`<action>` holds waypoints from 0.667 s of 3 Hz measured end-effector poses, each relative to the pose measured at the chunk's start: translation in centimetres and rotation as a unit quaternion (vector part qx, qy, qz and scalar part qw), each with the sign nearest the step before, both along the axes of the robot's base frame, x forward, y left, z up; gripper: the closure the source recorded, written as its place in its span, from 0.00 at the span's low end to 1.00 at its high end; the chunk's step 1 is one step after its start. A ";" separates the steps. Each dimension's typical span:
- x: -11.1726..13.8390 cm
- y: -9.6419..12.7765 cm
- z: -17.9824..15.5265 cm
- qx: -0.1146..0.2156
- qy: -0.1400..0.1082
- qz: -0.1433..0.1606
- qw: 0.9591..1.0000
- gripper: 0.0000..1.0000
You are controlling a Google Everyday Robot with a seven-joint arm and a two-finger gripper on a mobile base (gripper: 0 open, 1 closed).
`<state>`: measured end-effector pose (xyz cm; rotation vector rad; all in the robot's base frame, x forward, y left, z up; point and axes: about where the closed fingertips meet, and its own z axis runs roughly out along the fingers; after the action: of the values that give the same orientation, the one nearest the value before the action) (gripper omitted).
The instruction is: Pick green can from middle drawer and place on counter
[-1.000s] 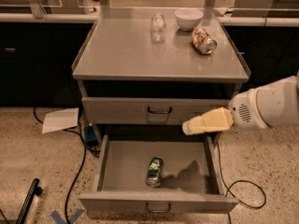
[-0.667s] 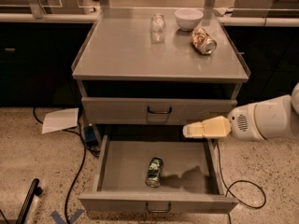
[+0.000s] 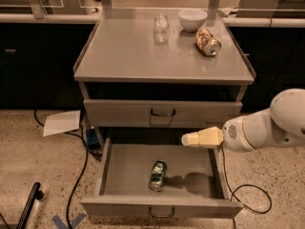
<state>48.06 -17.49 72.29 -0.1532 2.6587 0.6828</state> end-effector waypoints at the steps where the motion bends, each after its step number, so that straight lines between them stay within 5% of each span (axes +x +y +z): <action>1: 1.1 1.1 -2.8 -0.047 0.037 0.009 0.998 0.00; 2: 1.1 1.1 -2.8 -0.047 0.037 0.009 0.998 0.00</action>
Offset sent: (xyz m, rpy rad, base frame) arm 0.0066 0.0051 -0.0234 -0.0654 0.0622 0.0067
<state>49.19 -16.41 69.44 -0.1809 2.7646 0.5790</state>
